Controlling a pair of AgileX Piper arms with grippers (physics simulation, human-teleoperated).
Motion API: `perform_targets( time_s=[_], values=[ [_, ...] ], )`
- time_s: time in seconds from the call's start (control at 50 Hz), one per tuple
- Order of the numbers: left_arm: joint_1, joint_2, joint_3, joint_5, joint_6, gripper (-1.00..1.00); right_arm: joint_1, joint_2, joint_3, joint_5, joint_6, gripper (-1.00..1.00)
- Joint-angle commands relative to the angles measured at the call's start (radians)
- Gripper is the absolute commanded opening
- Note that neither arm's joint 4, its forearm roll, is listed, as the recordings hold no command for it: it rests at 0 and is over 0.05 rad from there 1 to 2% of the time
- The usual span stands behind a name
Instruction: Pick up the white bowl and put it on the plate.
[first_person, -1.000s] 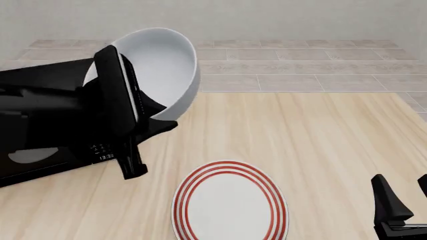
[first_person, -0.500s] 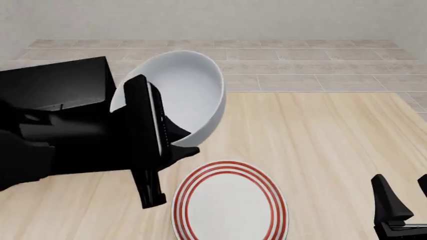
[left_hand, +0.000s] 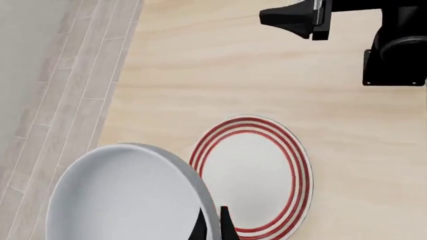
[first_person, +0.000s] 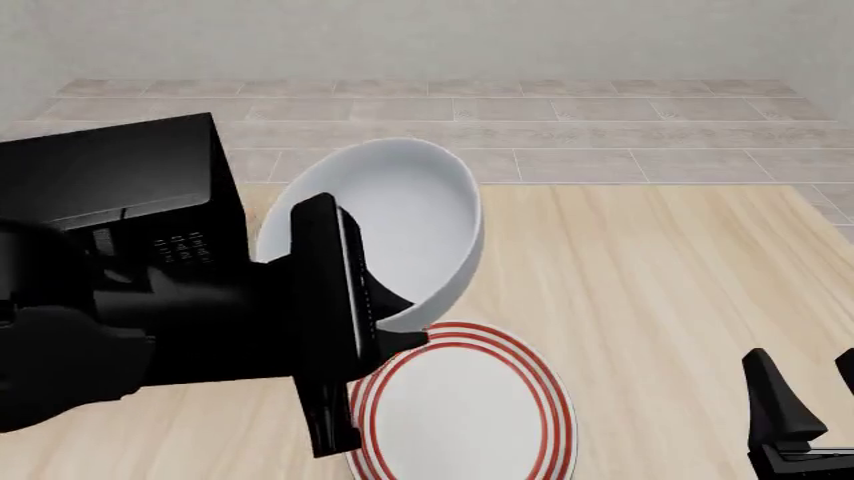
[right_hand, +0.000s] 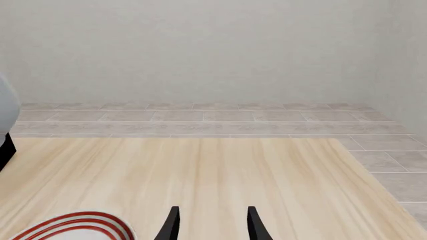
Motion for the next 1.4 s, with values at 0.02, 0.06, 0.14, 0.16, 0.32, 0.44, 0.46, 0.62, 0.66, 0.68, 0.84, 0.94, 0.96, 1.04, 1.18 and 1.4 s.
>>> perform_targets(
  time_s=[0.02,0.06,0.14,0.16,0.32,0.44,0.46,0.62,0.66,0.68,0.84,0.94,0.96,1.04,1.18,1.4],
  values=[
    [-0.030,0.005,0.018,-0.017,-0.038,-1.00,-0.004,-0.001,-0.001,0.003,0.000,1.00],
    [-0.036,0.006,0.021,-0.019,-0.042,-1.00,-0.004,-0.001,-0.001,0.003,0.000,1.00],
    [-0.050,0.008,0.022,-0.020,-0.051,-1.00,-0.004,-0.001,-0.001,0.003,0.000,1.00],
    [-0.053,0.009,0.022,-0.020,-0.054,-1.00,-0.004,-0.001,-0.001,0.003,0.000,1.00],
    [-0.098,0.003,0.039,-0.031,-0.082,-1.00,-0.004,-0.001,-0.001,0.003,0.000,1.00],
    [-0.122,0.002,0.054,-0.041,-0.079,-1.00,-0.004,-0.001,-0.001,0.003,0.000,1.00],
    [-0.127,0.002,0.051,-0.038,-0.082,-1.00,-0.004,-0.002,-0.001,0.003,0.000,1.00],
    [-0.160,0.003,0.053,-0.041,-0.096,-1.00,-0.004,-0.001,-0.001,0.003,0.000,1.00],
    [-0.167,0.003,0.057,-0.045,-0.100,-1.00,-0.004,-0.001,-0.001,0.003,0.000,1.00],
    [-0.169,0.004,0.059,-0.047,-0.102,-1.00,-0.004,-0.001,-0.001,0.003,0.000,1.00],
    [-0.181,0.007,0.075,-0.058,-0.116,-1.00,-0.004,-0.002,-0.001,0.003,0.000,1.00],
    [-0.192,0.012,0.085,-0.064,-0.123,-1.00,-0.004,-0.001,-0.001,0.003,0.000,1.00],
    [-0.194,0.013,0.085,-0.065,-0.125,-1.00,-0.004,-0.001,-0.001,0.003,0.000,1.00],
    [-0.200,0.016,0.095,-0.074,-0.131,-1.00,-0.004,-0.001,-0.001,0.003,0.000,1.00],
    [-0.208,0.018,0.092,-0.072,-0.134,-1.00,-0.004,-0.001,-0.001,0.003,0.000,1.00],
    [-0.213,0.021,0.107,-0.091,-0.145,-1.00,-0.004,-0.001,-0.001,0.003,0.000,1.00]
  ],
)
